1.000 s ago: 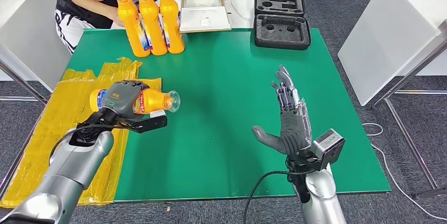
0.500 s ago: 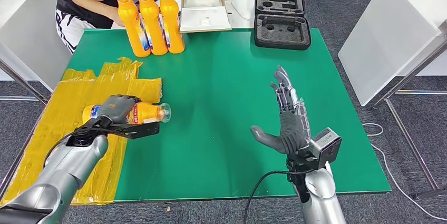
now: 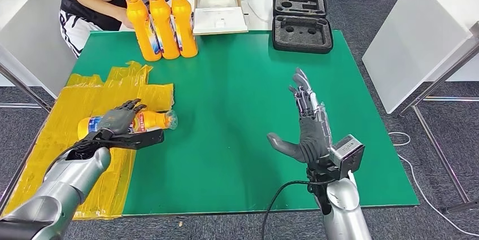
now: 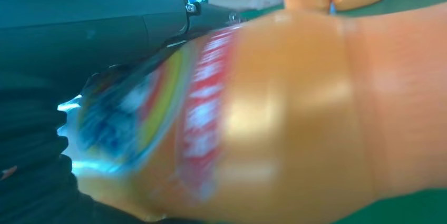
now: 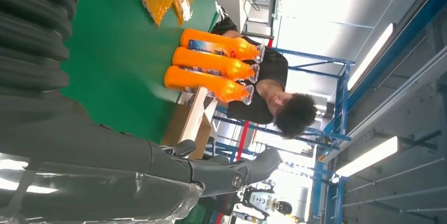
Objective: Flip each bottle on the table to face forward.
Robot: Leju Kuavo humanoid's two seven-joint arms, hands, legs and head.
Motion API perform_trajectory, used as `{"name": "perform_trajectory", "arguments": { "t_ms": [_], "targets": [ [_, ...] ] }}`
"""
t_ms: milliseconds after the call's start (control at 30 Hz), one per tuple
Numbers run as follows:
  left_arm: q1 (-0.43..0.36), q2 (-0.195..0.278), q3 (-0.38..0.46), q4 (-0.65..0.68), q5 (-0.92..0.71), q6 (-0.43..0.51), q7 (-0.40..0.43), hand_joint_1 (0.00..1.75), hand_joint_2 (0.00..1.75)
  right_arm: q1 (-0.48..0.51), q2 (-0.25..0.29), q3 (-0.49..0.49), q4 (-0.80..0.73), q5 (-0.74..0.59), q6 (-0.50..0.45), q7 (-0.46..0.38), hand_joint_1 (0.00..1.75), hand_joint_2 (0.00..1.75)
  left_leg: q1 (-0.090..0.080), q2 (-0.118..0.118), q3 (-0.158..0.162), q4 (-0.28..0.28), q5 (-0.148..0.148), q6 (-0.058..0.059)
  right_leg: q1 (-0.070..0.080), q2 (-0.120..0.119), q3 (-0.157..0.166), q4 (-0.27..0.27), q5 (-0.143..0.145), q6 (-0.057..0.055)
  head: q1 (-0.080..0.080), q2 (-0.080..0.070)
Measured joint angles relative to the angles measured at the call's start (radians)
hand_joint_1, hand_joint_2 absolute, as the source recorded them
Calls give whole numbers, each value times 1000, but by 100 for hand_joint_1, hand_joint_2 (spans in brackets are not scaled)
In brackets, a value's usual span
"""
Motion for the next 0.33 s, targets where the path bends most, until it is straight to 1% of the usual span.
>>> {"name": "perform_trajectory", "arguments": {
  "t_ms": [133,333],
  "targets": [
    [1,1,23,12,8,-10,16,0,0,-10,-1,10,4,13,-27,9,0,175,0,0,0,0,0,0,0,0,0,0,0,0,0,0],
    [12,1,65,19,25,19,13,0,0,-14,-4,26,16,38,-81,23,0,175,0,0,0,0,0,0,0,0,0,0,0,0,0,0]
  ]
}}
